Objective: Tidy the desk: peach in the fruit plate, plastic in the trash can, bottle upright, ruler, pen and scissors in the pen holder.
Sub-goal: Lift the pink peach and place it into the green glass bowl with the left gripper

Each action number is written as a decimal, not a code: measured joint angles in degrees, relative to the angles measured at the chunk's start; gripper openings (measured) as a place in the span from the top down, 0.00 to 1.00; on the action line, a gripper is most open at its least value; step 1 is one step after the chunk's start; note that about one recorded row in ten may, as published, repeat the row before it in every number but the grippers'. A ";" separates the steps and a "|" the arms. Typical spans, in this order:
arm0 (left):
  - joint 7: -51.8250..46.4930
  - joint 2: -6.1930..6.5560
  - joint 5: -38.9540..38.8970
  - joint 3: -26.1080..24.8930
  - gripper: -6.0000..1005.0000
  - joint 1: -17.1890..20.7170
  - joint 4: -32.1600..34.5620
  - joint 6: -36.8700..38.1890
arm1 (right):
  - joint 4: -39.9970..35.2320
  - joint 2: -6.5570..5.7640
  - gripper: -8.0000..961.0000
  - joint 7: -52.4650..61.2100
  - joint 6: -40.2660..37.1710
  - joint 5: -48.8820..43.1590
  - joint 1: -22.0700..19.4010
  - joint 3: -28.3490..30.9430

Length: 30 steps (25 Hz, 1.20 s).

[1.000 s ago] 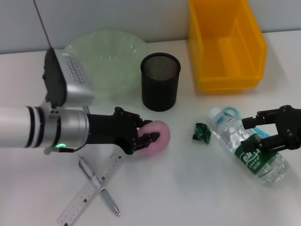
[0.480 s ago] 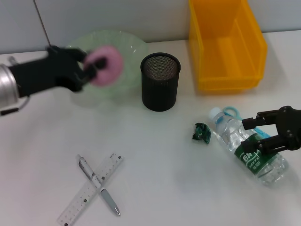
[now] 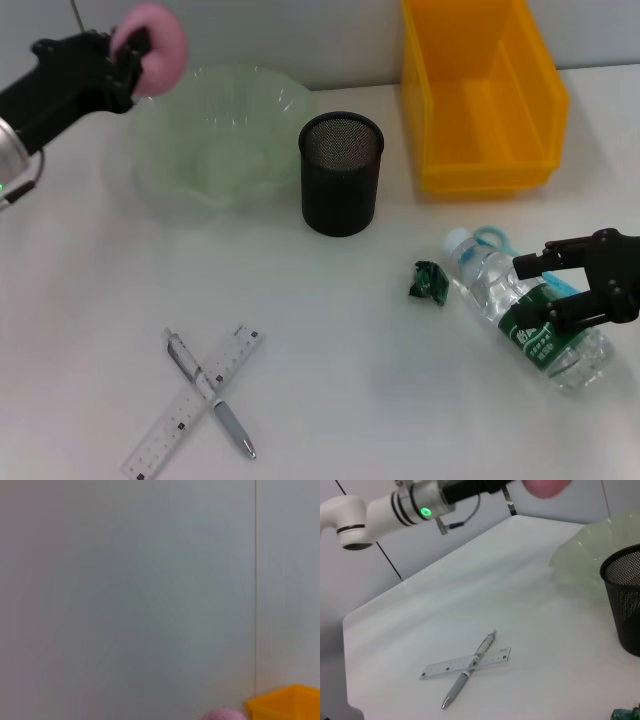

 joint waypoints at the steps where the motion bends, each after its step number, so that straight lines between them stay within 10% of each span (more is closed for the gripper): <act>1: 1.31 -0.03 -0.03 0.30 0.83 -2.53 -3.35 -1.37 | -0.02 0.00 0.19 0.00 -0.02 0.00 0.00 -0.10; 18: 1.94 -0.58 0.50 7.32 0.88 -9.81 -12.60 -12.80 | -0.02 0.00 0.20 -0.44 -0.40 -0.60 -0.18 -0.38; 30: -1.59 -0.53 0.87 8.17 0.61 -9.83 -12.11 -12.57 | -0.12 0.07 0.20 -0.55 -0.49 -1.35 -0.26 -0.37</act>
